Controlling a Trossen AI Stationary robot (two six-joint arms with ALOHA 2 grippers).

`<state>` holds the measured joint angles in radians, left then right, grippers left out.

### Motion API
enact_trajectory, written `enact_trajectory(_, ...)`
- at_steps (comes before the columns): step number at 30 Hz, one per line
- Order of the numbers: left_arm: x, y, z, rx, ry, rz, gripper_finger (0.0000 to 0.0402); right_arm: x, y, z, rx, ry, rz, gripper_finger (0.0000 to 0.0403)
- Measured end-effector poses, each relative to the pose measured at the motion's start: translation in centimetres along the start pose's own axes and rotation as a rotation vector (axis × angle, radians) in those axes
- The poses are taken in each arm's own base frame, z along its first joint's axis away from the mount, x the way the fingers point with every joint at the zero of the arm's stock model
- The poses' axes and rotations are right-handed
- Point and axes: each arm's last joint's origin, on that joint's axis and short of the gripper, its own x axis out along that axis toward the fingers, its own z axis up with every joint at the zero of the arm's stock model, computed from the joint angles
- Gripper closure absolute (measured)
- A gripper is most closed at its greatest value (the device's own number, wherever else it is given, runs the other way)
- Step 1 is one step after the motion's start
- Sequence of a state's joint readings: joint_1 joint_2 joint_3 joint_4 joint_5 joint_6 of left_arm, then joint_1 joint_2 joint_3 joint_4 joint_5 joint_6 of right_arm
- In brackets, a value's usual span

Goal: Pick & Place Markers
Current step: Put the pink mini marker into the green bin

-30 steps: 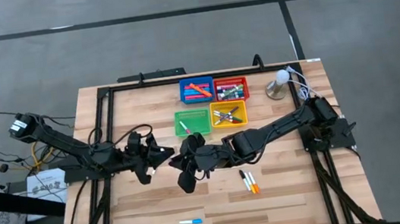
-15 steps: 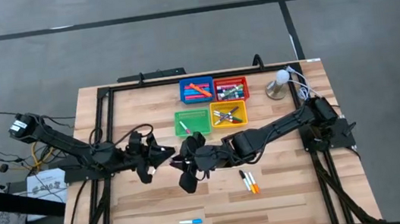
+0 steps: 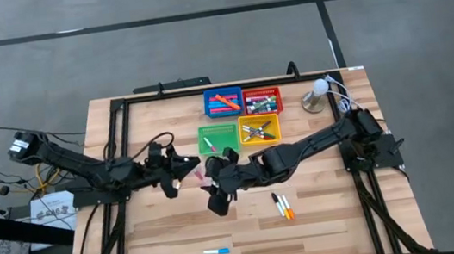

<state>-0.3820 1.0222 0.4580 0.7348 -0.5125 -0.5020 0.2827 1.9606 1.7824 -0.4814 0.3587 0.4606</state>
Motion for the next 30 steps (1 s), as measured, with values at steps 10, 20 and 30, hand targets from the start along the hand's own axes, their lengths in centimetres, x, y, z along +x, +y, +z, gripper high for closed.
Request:
enact_trajectory(10,1.3,2.5,1.0,0.088,-0.059,0.131,0.0367,1.0,-3.1,-2.8,-0.08,0.25,-0.164,0.0158)
enact_trajectory(20,4.7,9.9,0.0,0.122,-0.096,0.479,0.0347,2.4,-7.3,-6.2,-0.149,0.489,-0.315,0.0181)
enact_trajectory(30,8.0,15.9,-1.4,-0.02,-0.064,0.539,0.0356,2.6,-10.9,-7.1,-0.349,0.681,-0.35,0.0204)
